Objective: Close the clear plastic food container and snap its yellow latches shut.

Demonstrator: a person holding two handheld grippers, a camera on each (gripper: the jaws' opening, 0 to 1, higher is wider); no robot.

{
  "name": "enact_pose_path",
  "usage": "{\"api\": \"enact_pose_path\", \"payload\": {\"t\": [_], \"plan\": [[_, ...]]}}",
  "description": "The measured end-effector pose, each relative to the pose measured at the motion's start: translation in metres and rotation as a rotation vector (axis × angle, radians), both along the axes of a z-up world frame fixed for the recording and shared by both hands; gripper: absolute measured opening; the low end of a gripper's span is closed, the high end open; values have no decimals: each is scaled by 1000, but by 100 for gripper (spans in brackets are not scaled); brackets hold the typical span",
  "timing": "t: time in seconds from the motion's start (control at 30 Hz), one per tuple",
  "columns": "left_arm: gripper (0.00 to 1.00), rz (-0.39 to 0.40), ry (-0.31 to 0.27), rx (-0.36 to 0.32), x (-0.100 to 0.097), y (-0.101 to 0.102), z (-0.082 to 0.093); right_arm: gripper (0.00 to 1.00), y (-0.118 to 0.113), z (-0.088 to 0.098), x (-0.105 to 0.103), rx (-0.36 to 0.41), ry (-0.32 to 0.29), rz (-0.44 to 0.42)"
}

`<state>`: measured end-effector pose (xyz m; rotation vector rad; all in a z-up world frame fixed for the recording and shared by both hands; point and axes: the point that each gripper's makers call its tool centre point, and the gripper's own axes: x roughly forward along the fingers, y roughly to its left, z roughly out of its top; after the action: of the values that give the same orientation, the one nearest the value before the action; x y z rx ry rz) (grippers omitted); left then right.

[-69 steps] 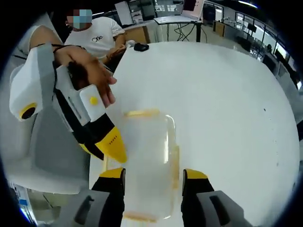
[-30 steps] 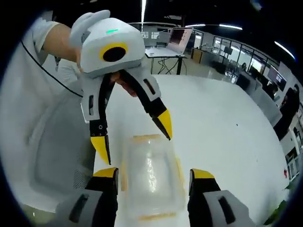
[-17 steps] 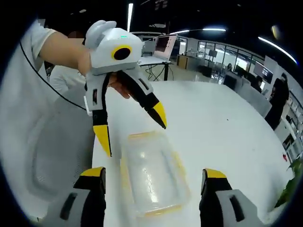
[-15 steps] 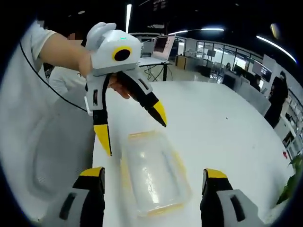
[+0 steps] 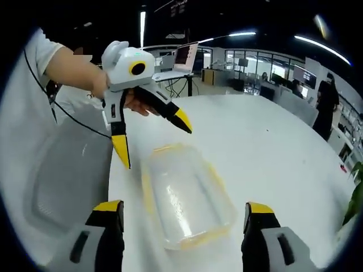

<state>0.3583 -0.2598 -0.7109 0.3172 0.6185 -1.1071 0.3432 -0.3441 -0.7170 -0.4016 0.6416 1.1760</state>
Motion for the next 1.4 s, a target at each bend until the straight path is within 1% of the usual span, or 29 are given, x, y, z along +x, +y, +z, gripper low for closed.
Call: {"api": "enact_pose_path", "payload": {"t": [0.1, 0.17, 0.3, 0.4, 0.5, 0.6, 0.77, 0.87, 0.97, 1.07, 1.17, 1.27, 1.4], "plan": [[78, 14, -2, -8, 4, 4, -1, 84, -2, -5, 1, -6, -1, -3], [78, 17, 13, -11, 3, 5, -5, 83, -3, -6, 3, 3, -1, -14], [80, 14, 3, -12, 2, 8, -10, 84, -5, -13, 4, -13, -6, -25], [80, 15, -5, -5, 0, 12, -16, 86, -8, -16, 6, -21, -21, -28], [80, 16, -8, 3, 1, 13, -19, 83, -9, -17, 7, -14, -17, -32], [78, -3, -14, 31, -1, 15, -24, 81, -10, -21, 5, -26, -22, -27], [78, 5, -19, 35, 1, 14, -27, 77, -10, -23, 6, -25, -24, -35], [78, 13, -27, 26, 3, 11, -26, 73, -9, -22, 8, -31, -40, -34], [75, 6, -38, 36, 3, 10, -27, 72, -10, -23, 10, -47, -53, -30], [75, 11, -37, 37, 4, 10, -29, 70, -11, -24, 10, -45, -42, -43], [73, 10, -35, 21, 4, 7, -27, 68, -14, -28, 10, -54, -40, -50], [68, -6, -55, 32, 4, 5, -27, 68, -16, -30, 9, -54, -35, -56], [68, -11, -54, 32, 3, 2, -28, 68, -15, -28, 9, -47, -35, -62]]}}
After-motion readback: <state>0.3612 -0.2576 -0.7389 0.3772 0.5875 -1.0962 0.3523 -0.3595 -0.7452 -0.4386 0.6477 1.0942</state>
